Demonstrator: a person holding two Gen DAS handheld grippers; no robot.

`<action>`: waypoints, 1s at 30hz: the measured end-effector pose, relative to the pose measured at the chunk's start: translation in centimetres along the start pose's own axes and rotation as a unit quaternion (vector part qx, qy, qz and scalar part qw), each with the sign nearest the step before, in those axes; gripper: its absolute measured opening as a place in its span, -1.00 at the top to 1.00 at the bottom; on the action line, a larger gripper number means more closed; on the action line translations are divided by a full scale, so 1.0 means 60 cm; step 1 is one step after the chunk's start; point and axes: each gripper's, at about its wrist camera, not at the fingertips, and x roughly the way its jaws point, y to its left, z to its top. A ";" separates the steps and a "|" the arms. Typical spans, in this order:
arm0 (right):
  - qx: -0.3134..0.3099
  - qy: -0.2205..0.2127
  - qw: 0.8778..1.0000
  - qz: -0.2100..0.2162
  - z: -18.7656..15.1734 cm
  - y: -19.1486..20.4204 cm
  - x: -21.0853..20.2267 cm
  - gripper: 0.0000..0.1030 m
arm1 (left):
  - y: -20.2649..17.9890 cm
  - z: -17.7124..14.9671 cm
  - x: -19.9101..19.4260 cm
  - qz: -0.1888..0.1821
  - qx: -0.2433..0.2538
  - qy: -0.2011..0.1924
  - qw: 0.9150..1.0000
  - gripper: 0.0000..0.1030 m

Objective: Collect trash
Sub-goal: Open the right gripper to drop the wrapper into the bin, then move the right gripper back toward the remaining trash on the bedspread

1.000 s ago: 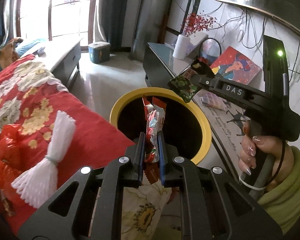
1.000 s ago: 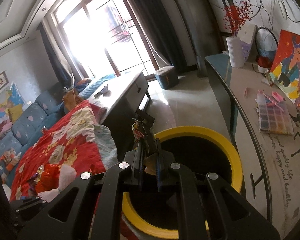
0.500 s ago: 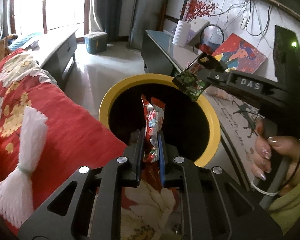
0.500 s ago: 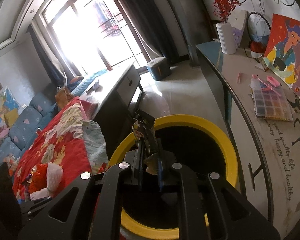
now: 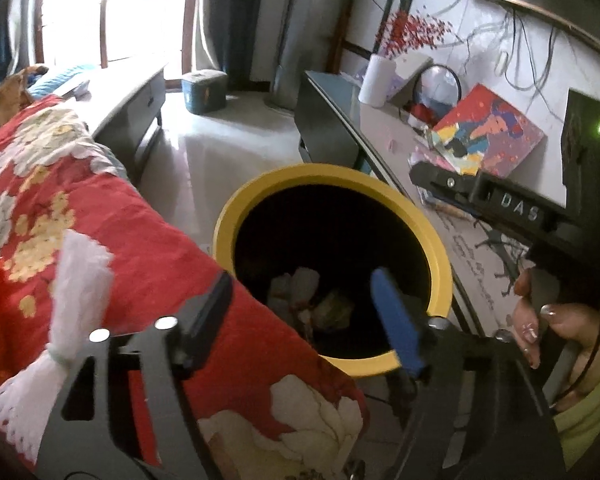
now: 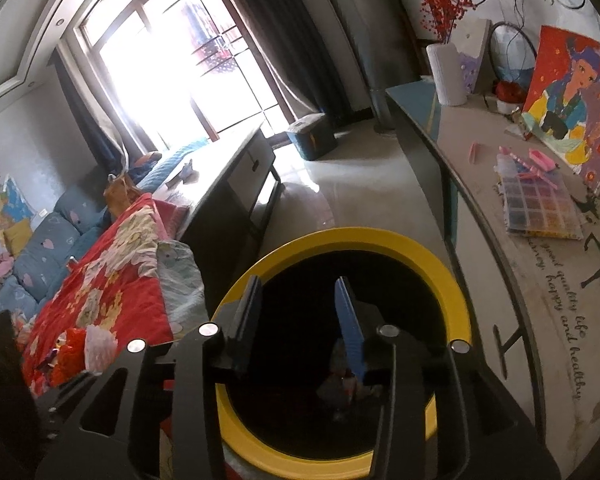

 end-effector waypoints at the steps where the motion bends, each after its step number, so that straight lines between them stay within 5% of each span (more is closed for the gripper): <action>1: -0.002 -0.002 1.000 -0.001 0.000 0.002 -0.002 0.25 | 0.001 0.001 -0.004 0.002 -0.001 -0.003 1.000 -0.50; 7: -0.025 -0.024 0.999 -0.010 0.000 0.025 -0.019 -0.06 | 0.007 0.001 -0.047 0.013 -0.008 -0.034 0.999 -0.78; 30: -0.098 -0.043 0.994 0.035 -0.013 0.142 -0.061 -0.20 | 0.052 -0.018 -0.167 0.054 -0.044 -0.115 0.991 -0.78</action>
